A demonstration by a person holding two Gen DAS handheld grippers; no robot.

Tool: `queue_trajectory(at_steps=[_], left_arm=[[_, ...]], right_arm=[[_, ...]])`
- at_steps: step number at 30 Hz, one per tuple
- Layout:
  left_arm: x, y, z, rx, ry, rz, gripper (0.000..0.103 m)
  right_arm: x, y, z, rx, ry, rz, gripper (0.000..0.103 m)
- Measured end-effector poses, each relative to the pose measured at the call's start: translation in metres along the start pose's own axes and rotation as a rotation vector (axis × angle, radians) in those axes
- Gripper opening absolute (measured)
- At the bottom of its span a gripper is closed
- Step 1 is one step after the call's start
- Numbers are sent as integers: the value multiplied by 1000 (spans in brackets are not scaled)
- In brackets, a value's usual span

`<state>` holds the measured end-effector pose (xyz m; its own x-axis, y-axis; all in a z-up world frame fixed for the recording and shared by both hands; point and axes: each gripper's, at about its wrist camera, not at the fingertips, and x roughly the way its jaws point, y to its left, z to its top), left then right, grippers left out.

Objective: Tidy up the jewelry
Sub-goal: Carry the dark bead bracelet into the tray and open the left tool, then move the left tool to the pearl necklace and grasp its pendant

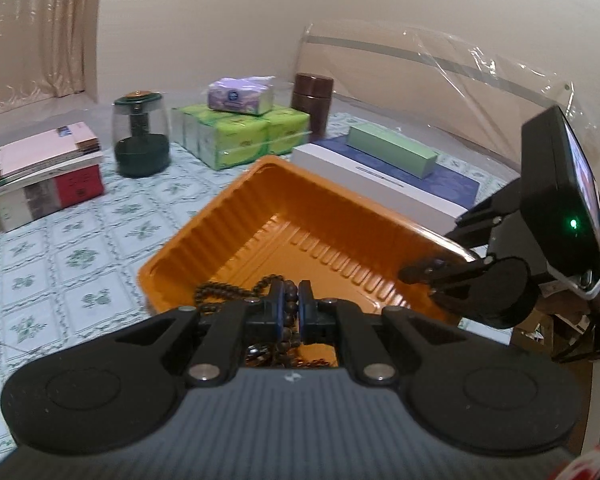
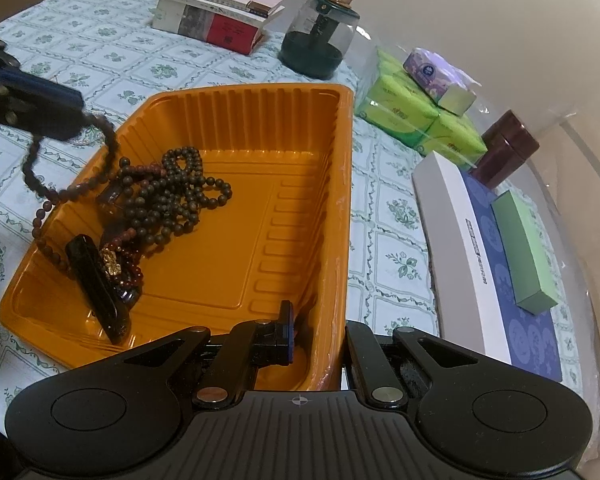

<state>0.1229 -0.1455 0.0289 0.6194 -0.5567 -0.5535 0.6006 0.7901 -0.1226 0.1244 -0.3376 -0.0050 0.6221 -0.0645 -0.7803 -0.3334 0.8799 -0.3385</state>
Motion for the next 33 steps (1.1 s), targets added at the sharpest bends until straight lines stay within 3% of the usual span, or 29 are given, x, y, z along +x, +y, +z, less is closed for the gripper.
queue_trajectory(at_steps=[13, 14, 15, 16, 18, 24, 33], left_arm=[[26, -20, -5, 34, 38, -31, 7], [27, -21, -6, 38, 39, -23, 10], [28, -21, -7, 43, 45, -18, 23], [28, -21, -9, 42, 49, -20, 28], [25, -16, -13, 34, 45, -12, 28], [0, 19, -27, -43, 43, 72, 28], [-39, 82, -60, -143, 57, 260, 28]], right_arm=[[1, -3, -1, 4, -2, 12, 6], [1, -3, -1, 6, -2, 12, 6], [1, -4, -1, 8, -1, 14, 6], [1, -4, -1, 11, -1, 15, 6], [2, -4, 0, 13, 0, 16, 6], [2, -5, -1, 20, -3, 16, 6], [0, -3, -1, 6, -4, 9, 6]])
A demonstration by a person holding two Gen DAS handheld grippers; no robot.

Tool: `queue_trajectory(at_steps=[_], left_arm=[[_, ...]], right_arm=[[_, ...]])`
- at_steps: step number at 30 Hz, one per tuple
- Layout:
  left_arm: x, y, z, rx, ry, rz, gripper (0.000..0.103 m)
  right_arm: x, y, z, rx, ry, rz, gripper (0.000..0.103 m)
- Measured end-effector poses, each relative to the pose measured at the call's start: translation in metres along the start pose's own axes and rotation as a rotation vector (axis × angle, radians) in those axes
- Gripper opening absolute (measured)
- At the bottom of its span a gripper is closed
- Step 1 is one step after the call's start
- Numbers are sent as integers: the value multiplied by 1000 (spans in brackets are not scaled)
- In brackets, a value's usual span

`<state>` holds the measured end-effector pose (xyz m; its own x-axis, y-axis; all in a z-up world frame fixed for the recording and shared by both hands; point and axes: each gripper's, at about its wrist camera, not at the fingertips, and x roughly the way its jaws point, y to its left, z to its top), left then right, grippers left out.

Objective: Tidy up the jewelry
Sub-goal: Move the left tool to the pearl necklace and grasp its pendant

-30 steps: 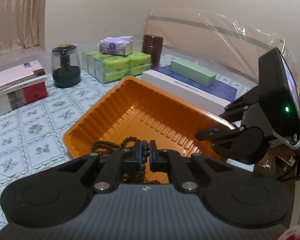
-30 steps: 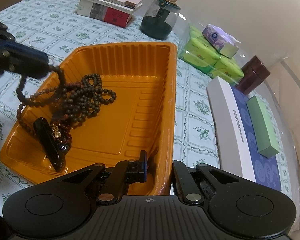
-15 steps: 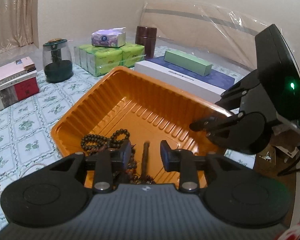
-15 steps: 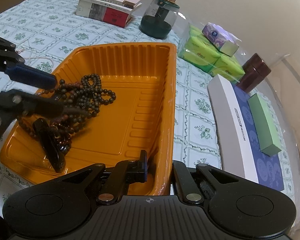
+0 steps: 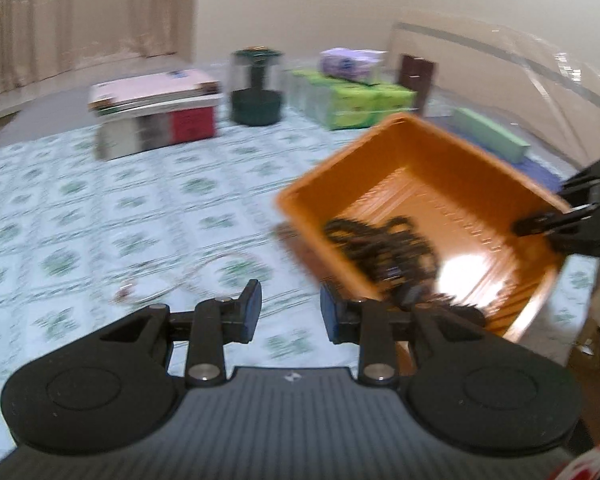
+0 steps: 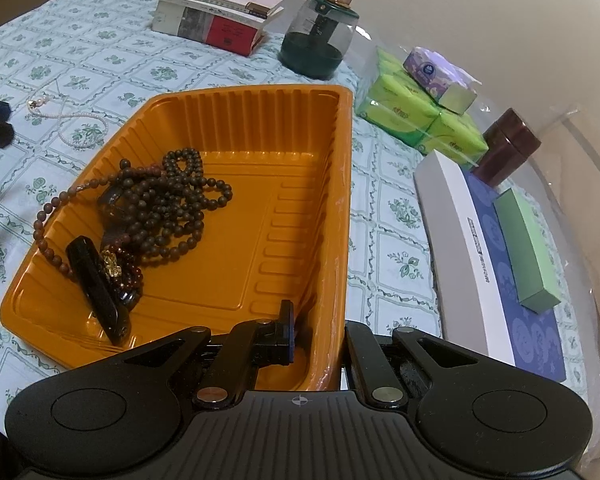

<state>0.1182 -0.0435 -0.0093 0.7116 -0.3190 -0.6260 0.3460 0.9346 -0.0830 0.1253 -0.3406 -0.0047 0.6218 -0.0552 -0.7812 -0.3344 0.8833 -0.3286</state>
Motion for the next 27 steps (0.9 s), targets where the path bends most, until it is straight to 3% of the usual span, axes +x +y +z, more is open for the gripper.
queue_trajectory(at_steps=[9, 20, 23, 27], left_arm=[[-1, 54, -15, -42, 0, 148, 32], [33, 88, -12, 9, 14, 219, 31], [49, 93, -12, 26, 38, 233, 21], [67, 99, -11, 45, 50, 245, 20]], right_arm=[[0, 1, 0, -1, 2, -3, 6], [4, -1, 0, 10, 15, 3, 6], [6, -2, 0, 15, 21, 6, 7], [7, -3, 0, 21, 26, 10, 7]])
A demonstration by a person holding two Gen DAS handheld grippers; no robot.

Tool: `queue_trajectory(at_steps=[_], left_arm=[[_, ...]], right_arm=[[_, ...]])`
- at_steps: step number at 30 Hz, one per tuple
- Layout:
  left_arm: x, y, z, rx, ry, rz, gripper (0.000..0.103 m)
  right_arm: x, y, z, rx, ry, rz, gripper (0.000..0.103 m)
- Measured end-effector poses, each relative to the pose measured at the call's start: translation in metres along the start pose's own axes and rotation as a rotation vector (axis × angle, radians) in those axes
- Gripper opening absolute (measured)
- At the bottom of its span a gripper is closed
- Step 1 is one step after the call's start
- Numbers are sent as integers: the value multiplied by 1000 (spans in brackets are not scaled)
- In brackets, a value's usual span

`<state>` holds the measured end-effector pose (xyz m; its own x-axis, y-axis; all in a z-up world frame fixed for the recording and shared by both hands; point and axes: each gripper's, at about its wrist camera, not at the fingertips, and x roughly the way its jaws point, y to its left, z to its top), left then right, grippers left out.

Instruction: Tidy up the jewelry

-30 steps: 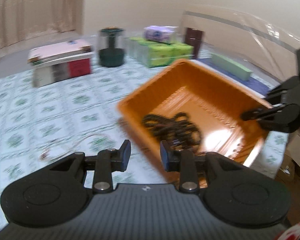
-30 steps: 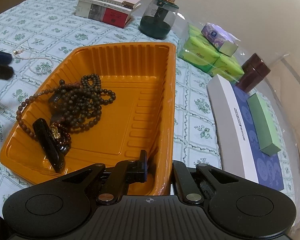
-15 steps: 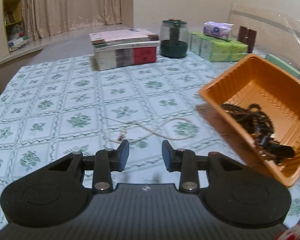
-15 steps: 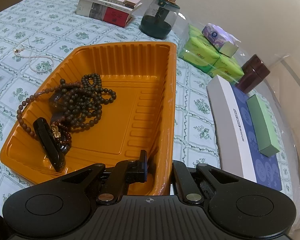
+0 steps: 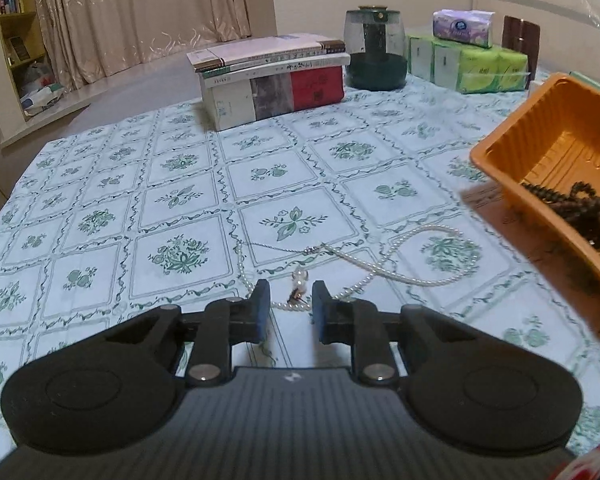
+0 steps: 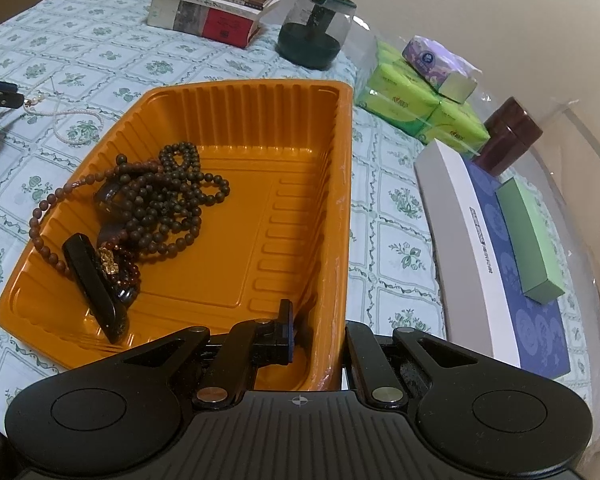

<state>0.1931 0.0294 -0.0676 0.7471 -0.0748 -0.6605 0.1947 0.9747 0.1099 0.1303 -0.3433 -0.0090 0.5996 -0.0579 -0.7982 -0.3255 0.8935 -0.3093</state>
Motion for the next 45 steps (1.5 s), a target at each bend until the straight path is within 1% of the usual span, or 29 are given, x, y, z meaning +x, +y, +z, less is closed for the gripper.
queue_trajectory(at_steps=[2, 4, 8, 9, 15, 21, 26, 31, 34, 38, 41, 45], left_arm=[[6, 0, 1, 9, 2, 0, 19], [10, 0, 0, 23, 3, -1, 16], [15, -1, -2, 26, 7, -11, 6], [15, -1, -2, 29, 4, -11, 5], [5, -8, -5, 67, -30, 4, 4], [-17, -17, -9, 56, -57, -12, 4], [-40, -37, -10, 44, -76, -79, 4], [-61, -76, -6, 58, -97, -207, 4], [-71, -102, 0, 47, -111, -291, 4], [-83, -136, 10, 65, -131, -384, 4], [-89, -156, 11, 96, -129, -438, 4], [-92, -175, 7, 136, -112, -477, 4]], right_arm=[[0, 0, 0, -2, 0, -1, 7], [0, -1, 1, -1, 1, -1, 7], [2, -1, 0, 7, 6, 2, 7], [3, -1, 0, 10, 9, 3, 7], [5, -1, -1, 15, 14, 1, 8], [4, -1, 0, 11, 11, -2, 8], [3, -1, 0, 10, 7, -4, 8], [2, -1, -1, 12, 4, -7, 8], [1, 0, -2, 11, 1, -9, 8], [0, 0, -2, 9, -1, -9, 8], [0, 1, -2, 7, -2, -10, 8], [0, 0, -2, 9, -2, -10, 8]])
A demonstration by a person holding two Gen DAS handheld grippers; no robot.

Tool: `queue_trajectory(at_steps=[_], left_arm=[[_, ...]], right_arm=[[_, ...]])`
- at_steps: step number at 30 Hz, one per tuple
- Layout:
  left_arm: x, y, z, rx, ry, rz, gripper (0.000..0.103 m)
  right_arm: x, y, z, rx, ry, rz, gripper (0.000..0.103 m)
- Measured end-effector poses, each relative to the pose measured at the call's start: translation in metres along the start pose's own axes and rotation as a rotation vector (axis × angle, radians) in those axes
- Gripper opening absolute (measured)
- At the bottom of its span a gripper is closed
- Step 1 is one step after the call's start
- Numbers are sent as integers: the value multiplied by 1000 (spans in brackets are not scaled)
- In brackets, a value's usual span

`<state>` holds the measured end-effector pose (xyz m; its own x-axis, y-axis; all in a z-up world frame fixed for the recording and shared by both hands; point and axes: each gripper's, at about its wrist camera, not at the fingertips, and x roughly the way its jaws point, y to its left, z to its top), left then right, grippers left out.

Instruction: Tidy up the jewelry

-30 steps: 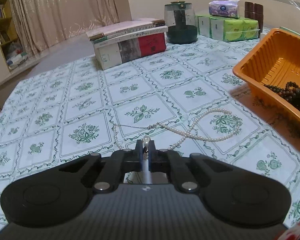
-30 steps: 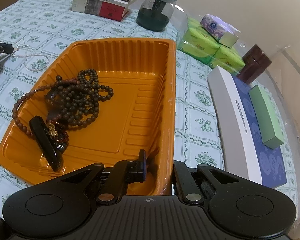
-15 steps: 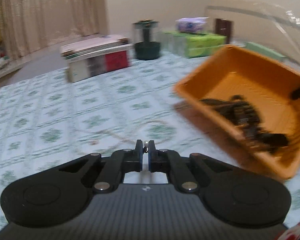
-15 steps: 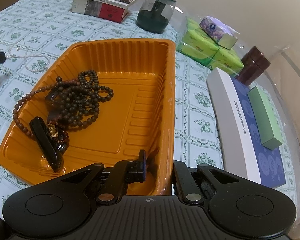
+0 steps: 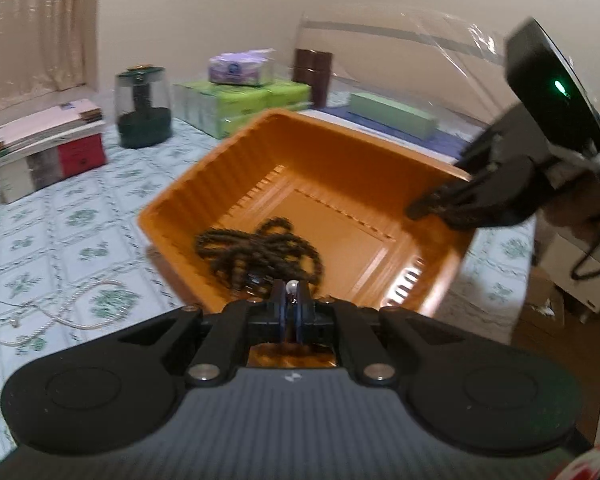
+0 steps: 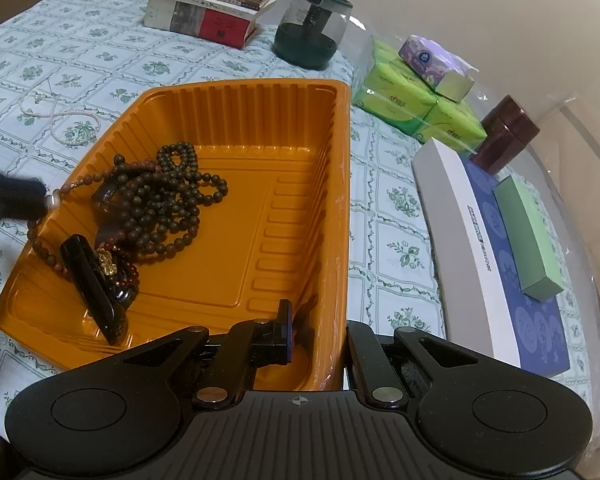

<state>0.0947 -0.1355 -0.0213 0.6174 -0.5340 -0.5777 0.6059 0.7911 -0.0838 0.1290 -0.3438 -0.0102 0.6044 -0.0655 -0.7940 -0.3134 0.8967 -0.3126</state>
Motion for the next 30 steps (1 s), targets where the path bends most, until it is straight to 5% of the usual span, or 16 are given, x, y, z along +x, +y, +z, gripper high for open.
queue_trajectory(at_steps=[12, 14, 21, 30], left_arm=[[2, -19, -14, 28, 46, -32, 7], [-1, -17, -15, 22, 39, -35, 26], [-23, 17, -21, -5, 15, 88, 26], [-37, 103, -36, -92, 19, 344, 26]], right_arm=[[0, 0, 0, 0, 0, 0, 8], [0, 0, 0, -1, 0, 0, 8], [0, 0, 0, 1, 0, 0, 8], [-1, 0, 0, -3, 1, 0, 8]])
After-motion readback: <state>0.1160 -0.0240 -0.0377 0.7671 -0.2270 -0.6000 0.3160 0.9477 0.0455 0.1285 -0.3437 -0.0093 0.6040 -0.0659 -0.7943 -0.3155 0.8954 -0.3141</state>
